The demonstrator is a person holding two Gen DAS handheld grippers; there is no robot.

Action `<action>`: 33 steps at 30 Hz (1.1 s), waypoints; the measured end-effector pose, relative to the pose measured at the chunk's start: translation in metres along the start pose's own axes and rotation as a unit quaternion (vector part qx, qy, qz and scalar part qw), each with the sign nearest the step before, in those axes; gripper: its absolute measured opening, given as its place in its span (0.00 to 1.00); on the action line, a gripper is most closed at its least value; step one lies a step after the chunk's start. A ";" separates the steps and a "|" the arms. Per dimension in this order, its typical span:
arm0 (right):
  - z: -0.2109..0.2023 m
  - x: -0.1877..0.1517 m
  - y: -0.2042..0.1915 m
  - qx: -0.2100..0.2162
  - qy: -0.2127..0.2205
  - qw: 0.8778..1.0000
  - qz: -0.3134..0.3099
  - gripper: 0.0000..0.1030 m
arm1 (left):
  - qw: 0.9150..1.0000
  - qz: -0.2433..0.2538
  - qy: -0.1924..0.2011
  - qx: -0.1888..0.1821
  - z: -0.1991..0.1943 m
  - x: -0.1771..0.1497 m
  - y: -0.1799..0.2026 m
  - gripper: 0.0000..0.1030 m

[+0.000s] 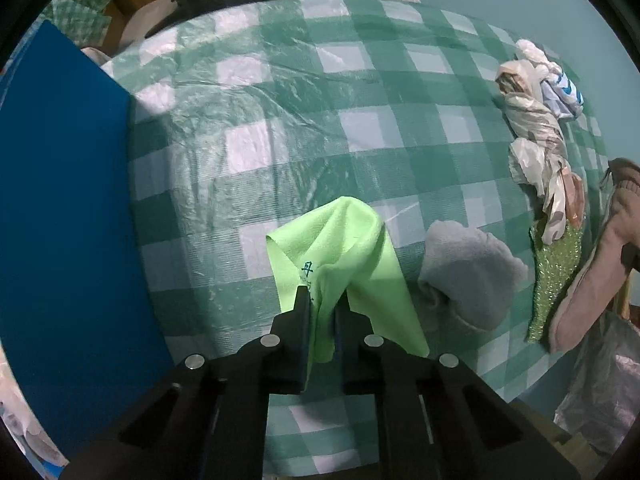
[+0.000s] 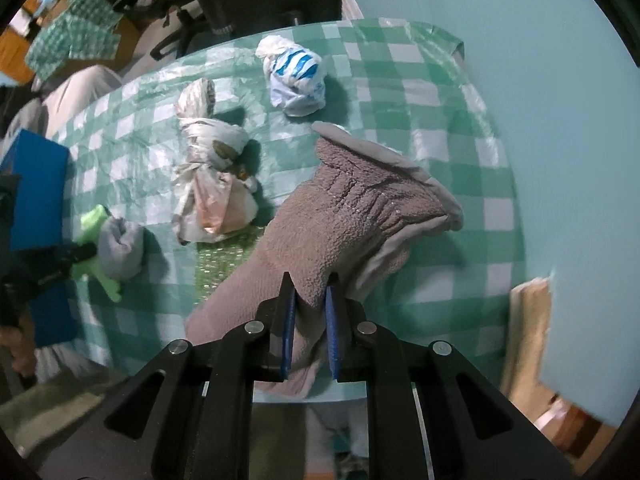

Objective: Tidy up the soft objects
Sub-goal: 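Lift the towel sock with the right tool while the left tool lifts the green cloth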

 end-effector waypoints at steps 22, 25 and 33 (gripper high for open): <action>0.035 0.016 0.049 0.042 -0.028 0.985 0.163 0.66 | 0.998 -0.054 0.004 0.012 -0.016 -0.014 -0.008 0.67; 0.042 0.018 0.050 0.046 -0.032 0.984 0.171 0.66 | 0.998 -0.064 0.001 0.006 -0.021 -0.010 -0.008 0.75; 0.057 0.025 0.049 0.042 -0.047 0.984 0.165 0.67 | 0.996 -0.092 -0.014 0.005 -0.004 -0.005 -0.005 0.78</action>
Point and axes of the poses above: each gripper's, at about its wrist camera, not at the fingertips, and z roughly the way its jaws point, y to its right, x to its top, the point moved 6 cm from there along z, roughly the way its jaws point, and after that the axes turned 2 degrees about x, right-handed, at the moved point
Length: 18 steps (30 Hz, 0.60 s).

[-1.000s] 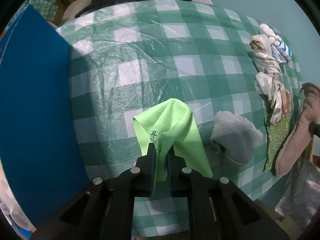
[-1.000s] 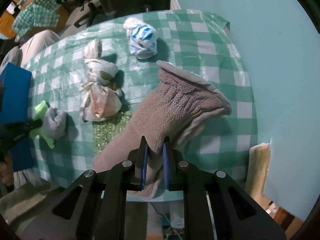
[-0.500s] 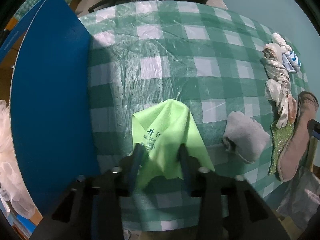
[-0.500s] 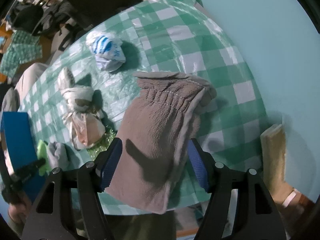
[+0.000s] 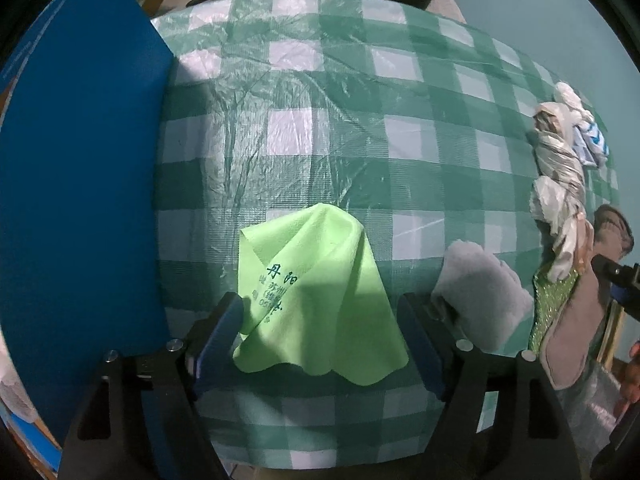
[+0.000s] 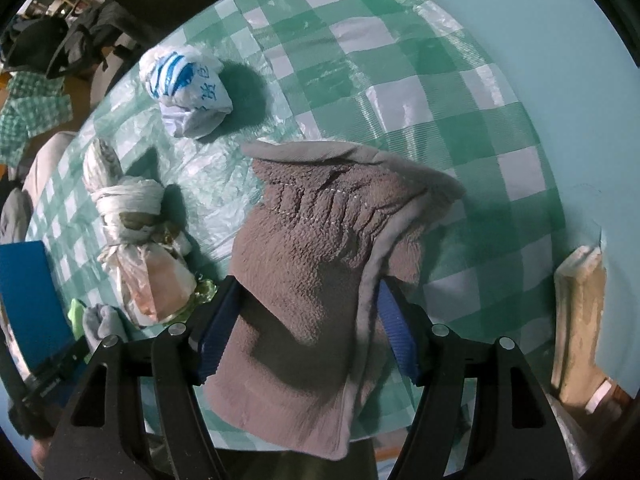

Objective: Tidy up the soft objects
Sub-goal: 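Lift the towel sock with the right tool while the left tool lifts the green cloth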

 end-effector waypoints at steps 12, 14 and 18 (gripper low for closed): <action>0.000 -0.007 -0.010 -0.059 0.032 0.996 -0.061 0.24 | 0.999 0.022 0.011 0.022 0.014 0.003 0.016 0.15; -0.004 -0.009 -0.008 -0.053 0.037 0.996 -0.057 0.22 | 1.000 0.024 0.010 0.018 0.013 0.003 0.018 0.11; -0.018 -0.014 -0.006 -0.036 0.053 0.997 -0.053 0.21 | 1.000 0.023 0.016 0.012 0.006 0.002 0.017 0.10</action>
Point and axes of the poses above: each gripper's, at about its wrist camera, not at the fingertips, and z roughly the way its jaws point, y to its right, x to its top, the point moved 6 cm from there along z, roughly the way its jaws point, and after that the axes turned 2 degrees about x, right-handed, at the moved point
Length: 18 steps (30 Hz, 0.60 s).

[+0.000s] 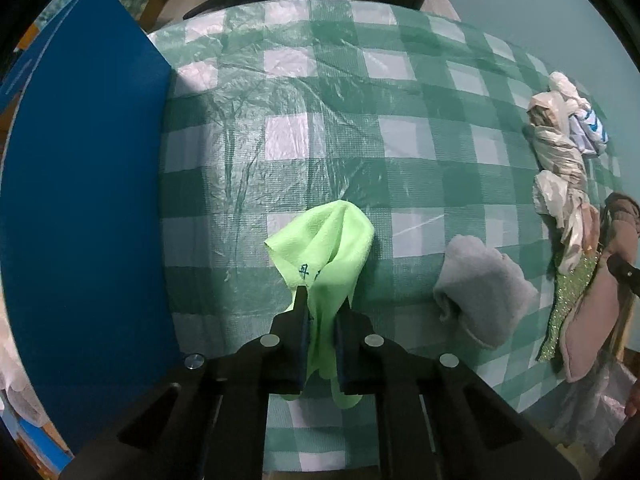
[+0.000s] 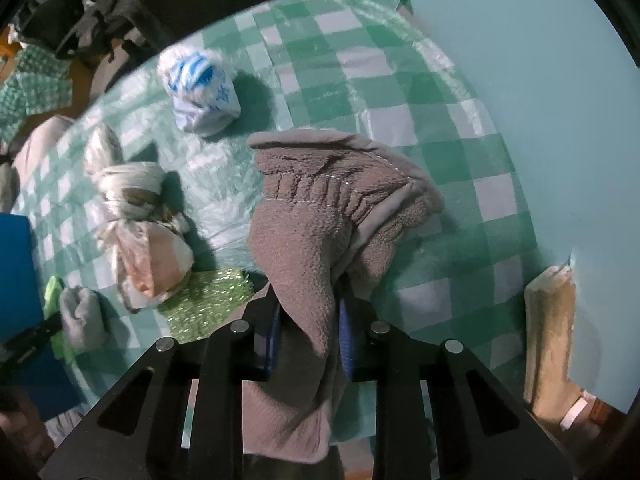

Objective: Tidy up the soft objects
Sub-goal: 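Lift the towel sock with the right tool while the left tool lifts the green cloth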

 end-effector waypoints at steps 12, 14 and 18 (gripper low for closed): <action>-0.055 -0.006 -0.016 0.037 0.047 0.998 -0.019 0.21 | 0.999 0.022 0.030 -0.023 -0.033 0.001 -0.011 0.10; -0.060 -0.006 -0.022 0.039 0.050 0.998 -0.028 0.21 | 0.999 0.024 0.035 -0.030 -0.039 0.003 -0.014 0.09; -0.074 -0.004 -0.033 0.040 0.053 0.997 -0.049 0.21 | 0.998 0.024 0.046 -0.039 -0.056 0.007 -0.015 0.09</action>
Point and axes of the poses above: each gripper's, at about its wrist camera, not at the fingertips, and z roughly the way its jaws point, y to its right, x to its top, the point moved 6 cm from there along z, roughly the way its jaws point, and after that the axes turned 2 degrees about x, right-handed, at the moved point
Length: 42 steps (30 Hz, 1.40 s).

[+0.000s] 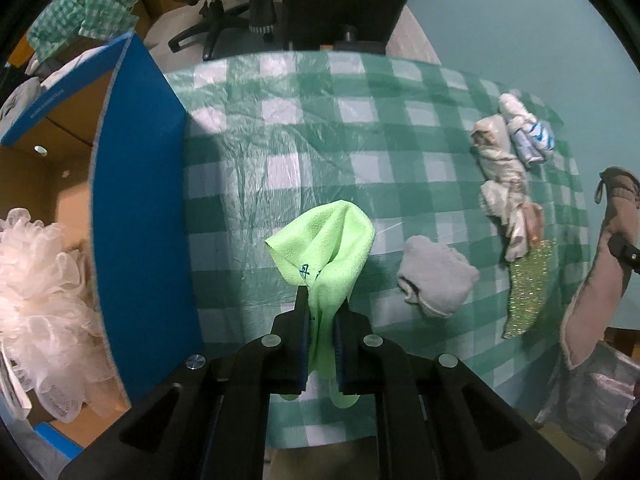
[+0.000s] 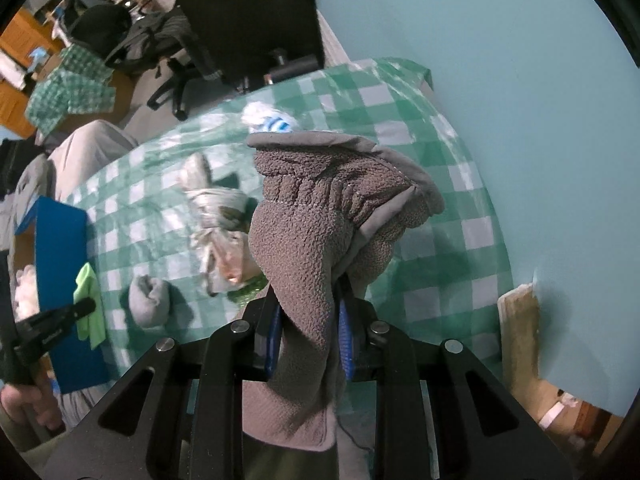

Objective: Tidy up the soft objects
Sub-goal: 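Lift the towel sock with the right tool while the left tool lifts the green cloth, then carry the towel sock and green cloth over the box and release both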

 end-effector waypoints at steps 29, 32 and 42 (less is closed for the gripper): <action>-0.043 0.021 -0.104 0.034 0.024 0.990 -0.134 0.21 | 0.997 -0.003 0.076 0.006 -0.102 0.001 -0.029 0.09; -0.044 0.023 -0.118 0.041 0.025 0.988 -0.149 0.21 | 0.997 -0.007 0.082 0.008 -0.107 0.000 -0.033 0.09; -0.045 0.028 -0.165 0.064 0.026 0.977 -0.202 0.21 | 0.995 -0.030 0.093 0.011 -0.121 -0.005 -0.051 0.09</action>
Point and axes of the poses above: each gripper's, at about its wrist camera, not at the fingertips, and z roughly the way its jaws point, y to its right, x to its top, the point moved 6 cm from there along z, roughly the way its jaws point, and after that the axes turned 2 degrees about x, right-handed, at the moved point
